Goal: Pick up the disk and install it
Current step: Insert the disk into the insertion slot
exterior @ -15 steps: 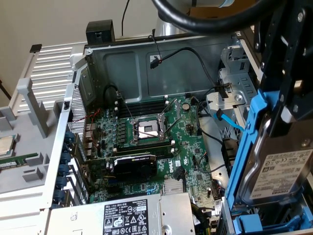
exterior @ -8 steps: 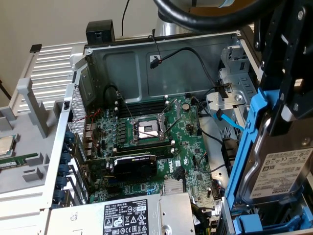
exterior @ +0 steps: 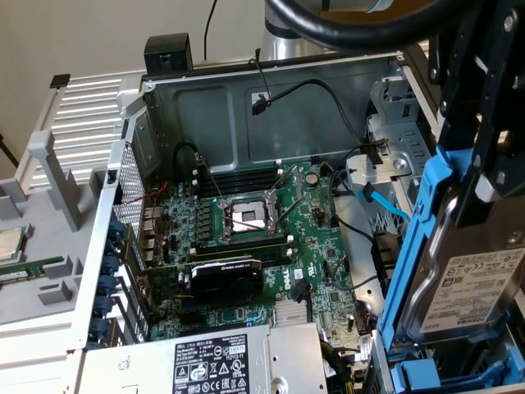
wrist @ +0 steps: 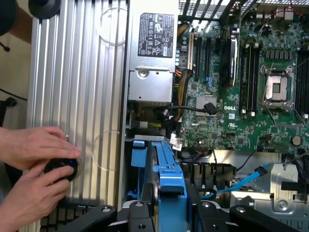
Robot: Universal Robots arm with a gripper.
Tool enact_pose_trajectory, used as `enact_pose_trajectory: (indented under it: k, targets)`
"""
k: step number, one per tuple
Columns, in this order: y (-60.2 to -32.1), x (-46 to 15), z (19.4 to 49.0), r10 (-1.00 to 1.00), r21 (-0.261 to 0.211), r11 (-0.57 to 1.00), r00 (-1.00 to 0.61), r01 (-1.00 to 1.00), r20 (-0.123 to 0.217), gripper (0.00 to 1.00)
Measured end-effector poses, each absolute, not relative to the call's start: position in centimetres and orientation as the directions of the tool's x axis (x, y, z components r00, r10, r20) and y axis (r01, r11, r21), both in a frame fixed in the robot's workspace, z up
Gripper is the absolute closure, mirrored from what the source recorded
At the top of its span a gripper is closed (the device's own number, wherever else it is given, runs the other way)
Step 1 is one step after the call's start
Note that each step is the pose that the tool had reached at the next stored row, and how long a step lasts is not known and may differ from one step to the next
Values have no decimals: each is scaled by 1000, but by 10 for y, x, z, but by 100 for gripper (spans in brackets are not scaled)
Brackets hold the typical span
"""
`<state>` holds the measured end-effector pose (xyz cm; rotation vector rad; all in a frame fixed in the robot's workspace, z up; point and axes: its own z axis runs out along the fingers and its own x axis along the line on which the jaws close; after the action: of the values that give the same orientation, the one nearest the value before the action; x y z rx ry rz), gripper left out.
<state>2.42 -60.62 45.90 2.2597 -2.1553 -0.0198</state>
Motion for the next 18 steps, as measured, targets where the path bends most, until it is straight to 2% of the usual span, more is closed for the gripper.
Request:
enact_pose_trajectory:
  k: [18]
  targets:
    - [-606,24,461,-999,13,-49,49,-999,6,64]
